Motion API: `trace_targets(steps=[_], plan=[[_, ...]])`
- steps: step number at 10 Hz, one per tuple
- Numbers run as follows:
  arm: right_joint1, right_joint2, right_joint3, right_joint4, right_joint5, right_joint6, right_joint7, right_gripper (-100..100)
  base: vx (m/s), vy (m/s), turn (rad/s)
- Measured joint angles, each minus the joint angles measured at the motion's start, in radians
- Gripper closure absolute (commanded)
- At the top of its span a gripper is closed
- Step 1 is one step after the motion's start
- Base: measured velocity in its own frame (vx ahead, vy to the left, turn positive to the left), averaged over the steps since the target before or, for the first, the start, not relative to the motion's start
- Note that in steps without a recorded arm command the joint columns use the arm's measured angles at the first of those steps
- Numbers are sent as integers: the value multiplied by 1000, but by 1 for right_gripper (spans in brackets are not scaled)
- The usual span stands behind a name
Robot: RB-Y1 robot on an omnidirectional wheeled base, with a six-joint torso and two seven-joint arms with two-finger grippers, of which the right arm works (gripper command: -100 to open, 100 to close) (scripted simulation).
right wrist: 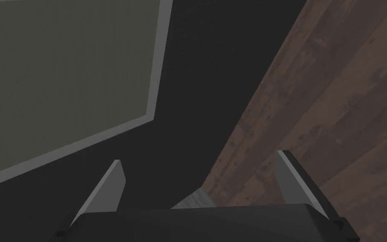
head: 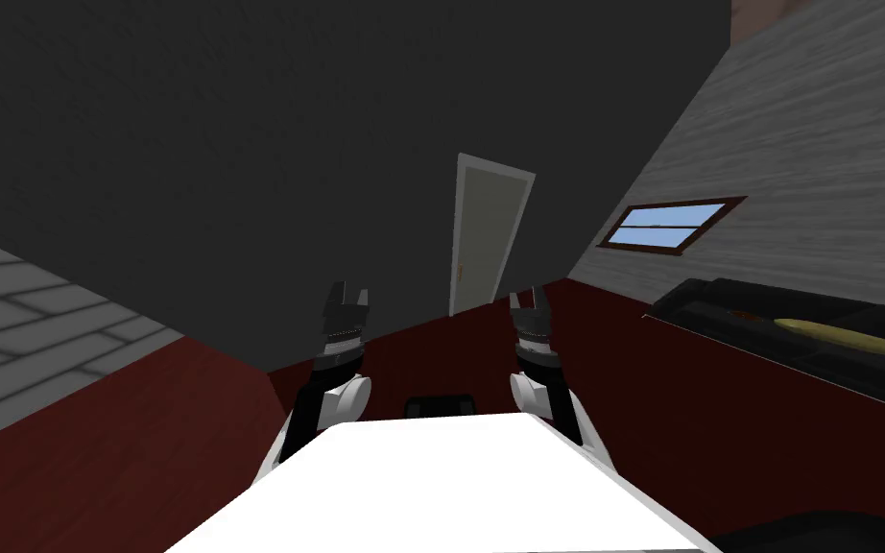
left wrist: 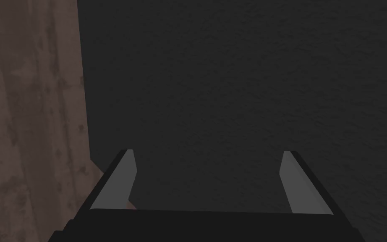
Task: Pull the door open
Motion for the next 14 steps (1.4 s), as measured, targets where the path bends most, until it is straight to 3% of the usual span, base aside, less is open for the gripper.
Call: trace_targets(steps=[8, 12, 14], plan=[[-41, -46, 23, 161, -118, -48, -113, -100, 115, -75, 152], [-79, -73, 19, 248, -187, -60, -178, -100, 96, -86, 179], [-87, -78, 31, 294, -221, -76, -212, -100, 95, -103, 126]])
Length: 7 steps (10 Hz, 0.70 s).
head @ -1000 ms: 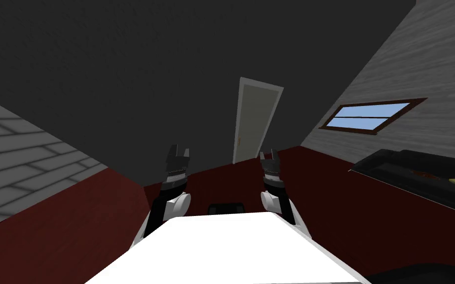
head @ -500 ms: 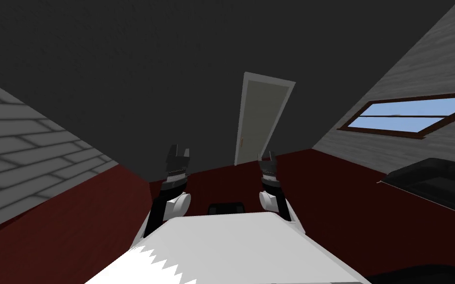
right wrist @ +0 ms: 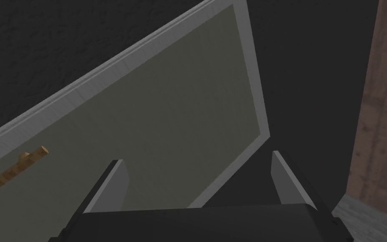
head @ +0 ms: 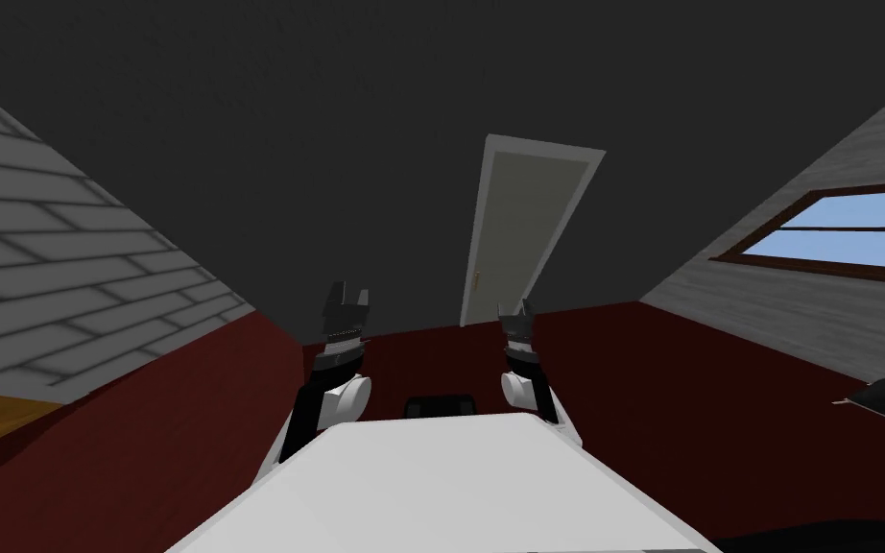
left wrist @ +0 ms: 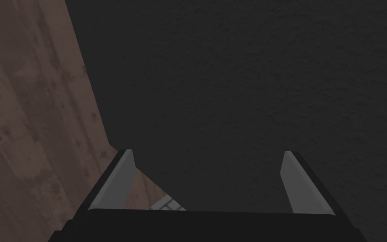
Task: Pull the door open
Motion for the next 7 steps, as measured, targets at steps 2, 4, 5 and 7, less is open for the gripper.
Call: trace_targets(steps=[2, 4, 5, 7], plan=[[-15, -8, 5, 49, -33, -14, -31, -100, 70, -88, 157], [-23, -15, 10, 85, -67, -21, -64, -100, 82, -101, 173], [-29, -18, 15, 113, -83, -32, -80, -100, 81, -98, 136], [-49, -27, 18, 167, -119, -46, -115, -100, 77, -92, 184]])
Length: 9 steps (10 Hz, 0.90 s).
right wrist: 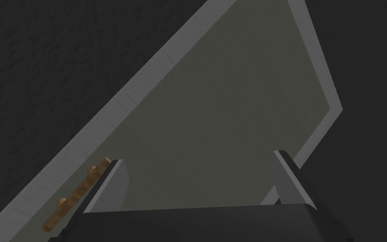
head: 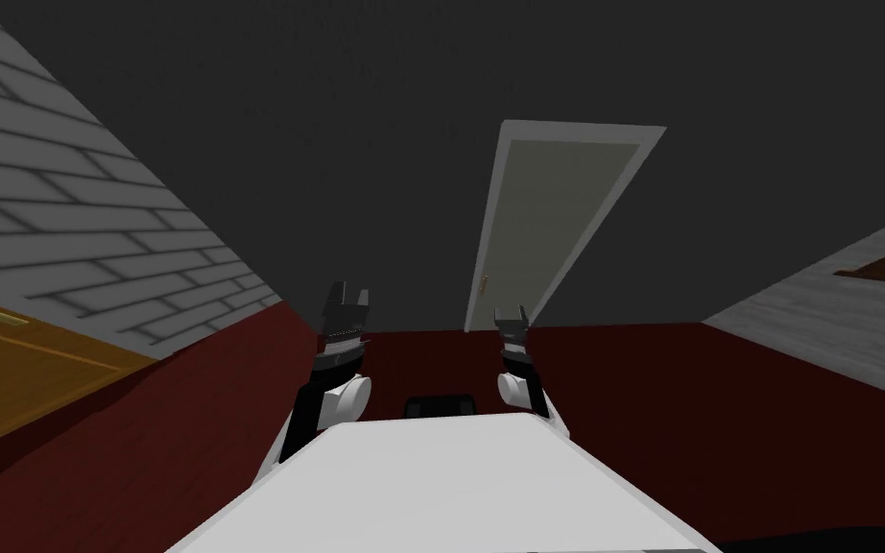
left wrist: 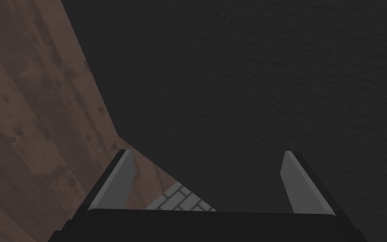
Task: Pull the door open
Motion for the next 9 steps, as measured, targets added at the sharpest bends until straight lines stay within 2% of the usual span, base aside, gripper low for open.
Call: trace_targets(steps=[2, 3, 7, 9], plan=[[-7, -8, 5, 40, -37, -10, -36, -100, 57, -100, 178], [-18, -6, 10, 63, -53, -13, -49, -100, 59, -111, 144], [-47, -24, 20, 176, -128, -52, -126, -100, 58, -113, 179], [-67, -25, 26, 226, -165, -61, -158, -100, 60, -125, 178]])
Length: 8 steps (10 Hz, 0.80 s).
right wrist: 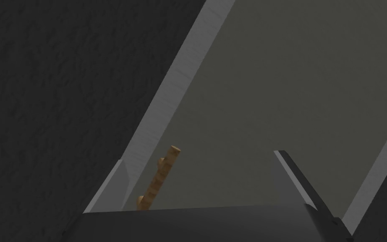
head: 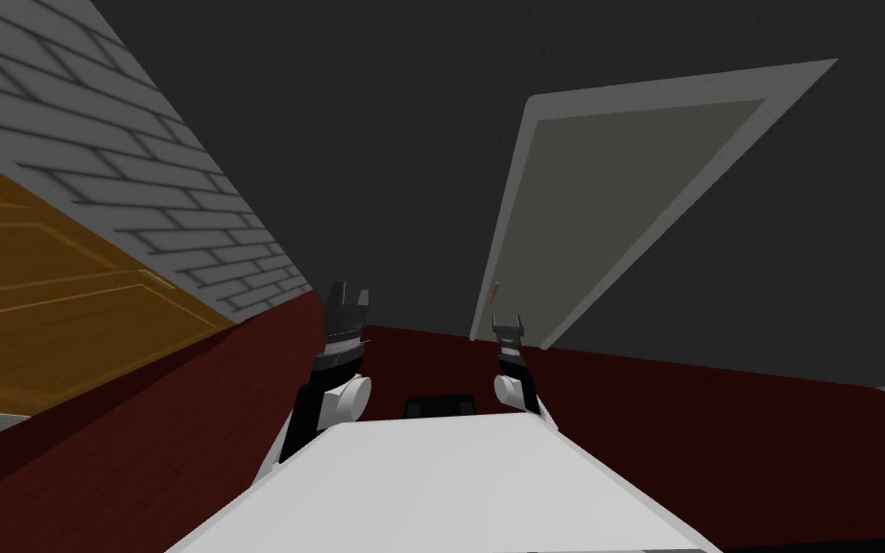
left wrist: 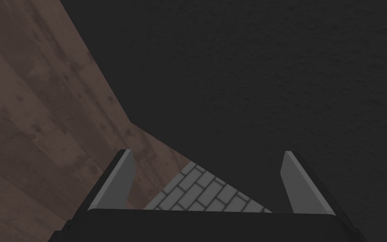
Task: Pull the door open
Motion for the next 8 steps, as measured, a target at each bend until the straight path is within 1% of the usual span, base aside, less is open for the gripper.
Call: trace_targets(steps=[2, 4, 5, 6, 8], plan=[[-12, -7, 4, 43, -39, -8, -35, -100, 47, -118, 174], [-23, -12, 11, 93, -75, -26, -73, -100, 45, -104, 172], [-28, -15, 11, 109, -95, -25, -89, -100, 22, -69, 43], [-34, -17, 13, 128, -102, -32, -100, -100, 14, -68, 91], [-50, -17, 20, 176, -129, -49, -125, -100, 41, -115, 179]])
